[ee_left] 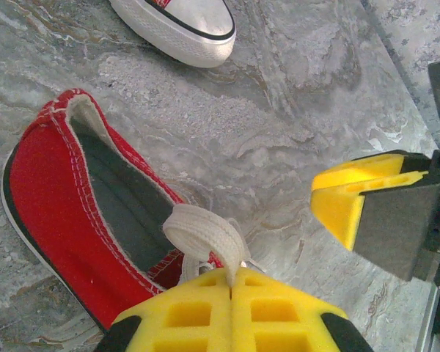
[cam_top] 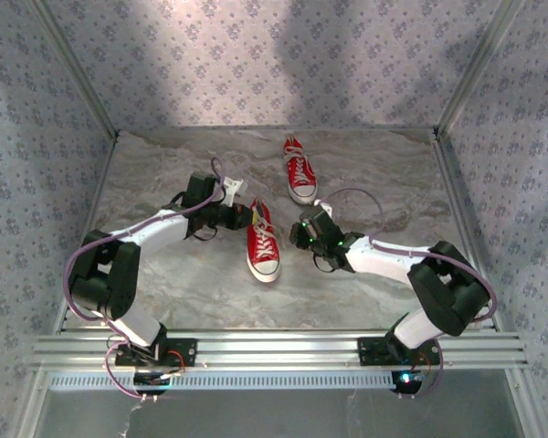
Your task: Tie the shoes
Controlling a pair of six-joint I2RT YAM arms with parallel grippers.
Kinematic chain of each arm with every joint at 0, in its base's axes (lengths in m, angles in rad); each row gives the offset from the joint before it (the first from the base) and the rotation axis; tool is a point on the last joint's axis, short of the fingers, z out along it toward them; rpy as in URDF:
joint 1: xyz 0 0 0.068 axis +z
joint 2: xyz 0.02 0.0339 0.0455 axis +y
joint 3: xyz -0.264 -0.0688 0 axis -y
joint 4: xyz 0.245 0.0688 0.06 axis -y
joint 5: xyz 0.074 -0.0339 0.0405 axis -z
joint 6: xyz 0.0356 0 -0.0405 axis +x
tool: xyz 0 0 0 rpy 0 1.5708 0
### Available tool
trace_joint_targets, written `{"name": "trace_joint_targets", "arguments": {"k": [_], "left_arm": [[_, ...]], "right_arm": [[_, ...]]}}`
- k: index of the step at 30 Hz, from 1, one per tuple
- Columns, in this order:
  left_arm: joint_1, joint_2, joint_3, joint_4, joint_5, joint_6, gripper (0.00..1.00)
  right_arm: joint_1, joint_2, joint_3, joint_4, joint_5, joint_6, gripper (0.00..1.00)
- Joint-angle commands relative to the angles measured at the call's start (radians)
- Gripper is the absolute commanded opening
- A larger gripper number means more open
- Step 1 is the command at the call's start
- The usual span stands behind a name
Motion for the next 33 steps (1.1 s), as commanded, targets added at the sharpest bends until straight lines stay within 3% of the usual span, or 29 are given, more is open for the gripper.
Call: {"name": "trace_joint_targets", "arguments": {"k": [1, 5, 9, 13, 18, 21, 25, 33], "left_arm": [[-0.003, -0.008, 0.003, 0.011, 0.031, 0.015, 0.0], [-0.002, -0.004, 0.008, 0.003, 0.03, 0.019, 0.0], [-0.003, -0.004, 0.012, -0.005, 0.031, 0.027, 0.0], [-0.003, 0.001, 0.027, -0.029, 0.032, 0.044, 0.0], [-0.003, 0.001, 0.032, -0.032, 0.031, 0.041, 0.0], [-0.003, -0.002, 0.032, -0.035, 0.031, 0.041, 0.0], [-0.003, -0.004, 0.029, -0.039, 0.026, 0.044, 0.0], [-0.003, 0.001, 0.028, -0.029, 0.026, 0.041, 0.0]], "right_arm": [[0.016, -0.039, 0.012, -0.081, 0.076, 0.0, 0.4], [0.058, -0.032, 0.05, -0.125, 0.012, -0.019, 0.43], [0.088, -0.015, 0.093, -0.29, -0.021, -0.065, 0.42], [0.119, 0.038, 0.122, -0.366, -0.029, -0.134, 0.34], [0.17, 0.143, 0.218, -0.406, 0.002, -0.174, 0.34], [0.2, 0.198, 0.281, -0.43, 0.002, -0.186, 0.37], [0.226, 0.206, 0.29, -0.428, 0.023, -0.219, 0.52], [0.227, 0.206, 0.275, -0.453, 0.072, -0.203, 0.5]]}}
